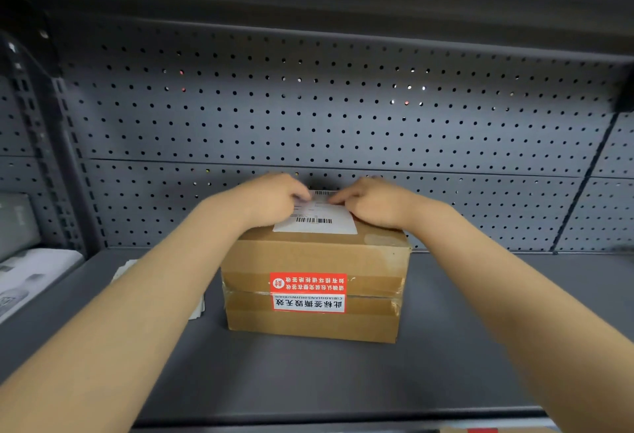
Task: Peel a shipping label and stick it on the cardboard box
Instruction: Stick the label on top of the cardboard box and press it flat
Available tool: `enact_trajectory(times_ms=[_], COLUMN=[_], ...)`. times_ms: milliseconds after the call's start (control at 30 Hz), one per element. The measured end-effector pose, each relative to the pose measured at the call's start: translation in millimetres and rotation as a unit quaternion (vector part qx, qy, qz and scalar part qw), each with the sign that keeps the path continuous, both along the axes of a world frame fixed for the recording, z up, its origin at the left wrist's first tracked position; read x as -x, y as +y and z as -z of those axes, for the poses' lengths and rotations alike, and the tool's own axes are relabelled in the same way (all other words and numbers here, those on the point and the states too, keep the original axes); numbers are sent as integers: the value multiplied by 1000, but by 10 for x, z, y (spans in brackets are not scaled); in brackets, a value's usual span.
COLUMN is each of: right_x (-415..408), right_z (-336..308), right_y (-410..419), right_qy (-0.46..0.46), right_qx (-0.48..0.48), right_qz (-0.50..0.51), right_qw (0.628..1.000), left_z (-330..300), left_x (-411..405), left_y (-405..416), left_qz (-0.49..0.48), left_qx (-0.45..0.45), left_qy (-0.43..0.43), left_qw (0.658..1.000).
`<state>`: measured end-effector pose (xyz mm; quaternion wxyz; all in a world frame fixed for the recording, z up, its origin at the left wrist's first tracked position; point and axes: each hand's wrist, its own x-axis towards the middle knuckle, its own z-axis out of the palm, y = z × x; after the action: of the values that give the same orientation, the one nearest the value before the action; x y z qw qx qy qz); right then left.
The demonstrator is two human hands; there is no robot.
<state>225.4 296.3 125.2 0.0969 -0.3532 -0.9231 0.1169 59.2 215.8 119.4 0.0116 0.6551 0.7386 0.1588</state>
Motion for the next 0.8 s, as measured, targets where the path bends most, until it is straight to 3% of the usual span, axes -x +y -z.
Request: enact_trajectory(times_ms=[200,300,433,633,800], right_x=[-220,-107,87,-215,-228], right_z=[-37,-45,38,22,16], right_y=[185,149,142,277,-81], right_qy=[21,24,-38,-64,16], right_qx=[-26,-22,6,-38,-19], right_qz=[76,55,14,59,-21], right_qw=[997,998,999,995,999], left_z=[18,-15,21,47,-17], left_x=[113,3,-92,95,-36], left_y=[-3,96,255,148,-82], left_qz=[-34,-33,-27,-74,-19], left_qx=[1,14,61,64,3], left_qy=[16,20,1,11,-29], left_qw=[999,999,998,995,999])
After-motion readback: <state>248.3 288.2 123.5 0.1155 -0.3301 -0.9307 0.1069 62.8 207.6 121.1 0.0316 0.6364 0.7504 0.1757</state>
